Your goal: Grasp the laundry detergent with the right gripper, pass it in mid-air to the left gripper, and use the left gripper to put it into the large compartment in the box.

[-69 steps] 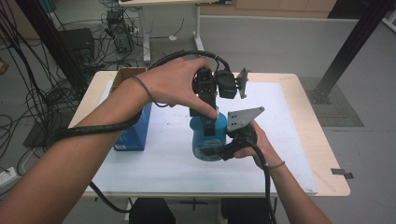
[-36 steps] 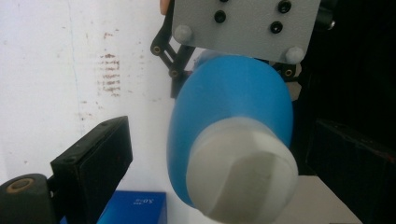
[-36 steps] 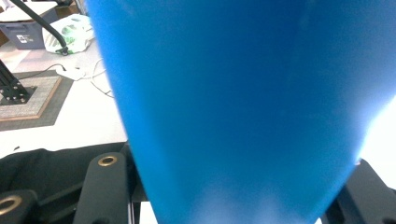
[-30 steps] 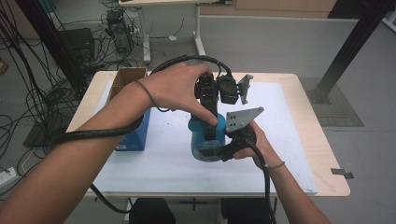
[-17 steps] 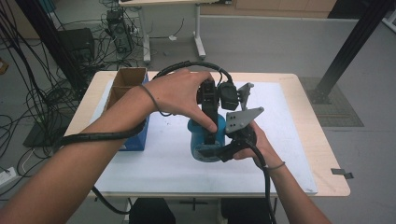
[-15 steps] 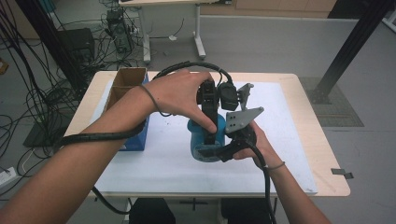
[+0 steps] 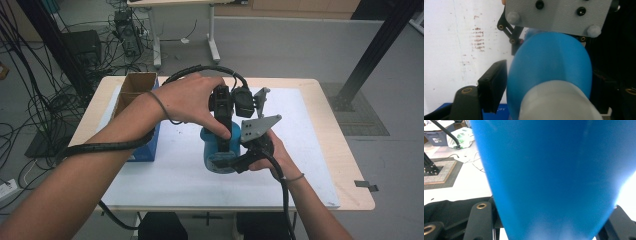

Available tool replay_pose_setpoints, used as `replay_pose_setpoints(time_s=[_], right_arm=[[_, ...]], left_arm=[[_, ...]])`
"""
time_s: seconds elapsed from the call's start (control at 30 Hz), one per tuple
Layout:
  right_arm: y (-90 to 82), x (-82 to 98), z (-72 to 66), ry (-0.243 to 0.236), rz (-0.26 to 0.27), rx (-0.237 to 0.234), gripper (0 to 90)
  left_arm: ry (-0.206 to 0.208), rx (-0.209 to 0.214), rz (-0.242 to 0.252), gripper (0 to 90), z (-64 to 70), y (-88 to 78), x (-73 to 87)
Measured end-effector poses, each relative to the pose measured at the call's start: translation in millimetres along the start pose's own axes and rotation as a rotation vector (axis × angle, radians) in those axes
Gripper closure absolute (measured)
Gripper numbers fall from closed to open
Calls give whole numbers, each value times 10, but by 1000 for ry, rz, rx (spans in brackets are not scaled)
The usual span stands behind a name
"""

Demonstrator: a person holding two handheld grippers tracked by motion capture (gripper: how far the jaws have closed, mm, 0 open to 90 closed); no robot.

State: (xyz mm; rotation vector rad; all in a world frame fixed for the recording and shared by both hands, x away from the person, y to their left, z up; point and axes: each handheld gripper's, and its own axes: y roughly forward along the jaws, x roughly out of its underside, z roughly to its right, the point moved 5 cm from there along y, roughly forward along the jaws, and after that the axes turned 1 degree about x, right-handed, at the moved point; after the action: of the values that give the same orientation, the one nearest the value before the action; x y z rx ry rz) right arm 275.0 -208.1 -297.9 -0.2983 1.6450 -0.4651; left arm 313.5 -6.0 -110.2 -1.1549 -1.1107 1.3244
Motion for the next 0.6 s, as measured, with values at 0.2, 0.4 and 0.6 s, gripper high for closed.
replay_pose_setpoints(time_s=[0.2,0.4,0.6], right_arm=[[-7,-2,0,1,-3,-1,418],[-17,13,9,1,8,-5,418],[-20,29,18,4,15,-12,418]], left_arm=[[1,12,-3,364,-12,10,-10],[-1,12,5,367,-18,-5,-12],[-6,17,-6,368,-25,-3,-43]])
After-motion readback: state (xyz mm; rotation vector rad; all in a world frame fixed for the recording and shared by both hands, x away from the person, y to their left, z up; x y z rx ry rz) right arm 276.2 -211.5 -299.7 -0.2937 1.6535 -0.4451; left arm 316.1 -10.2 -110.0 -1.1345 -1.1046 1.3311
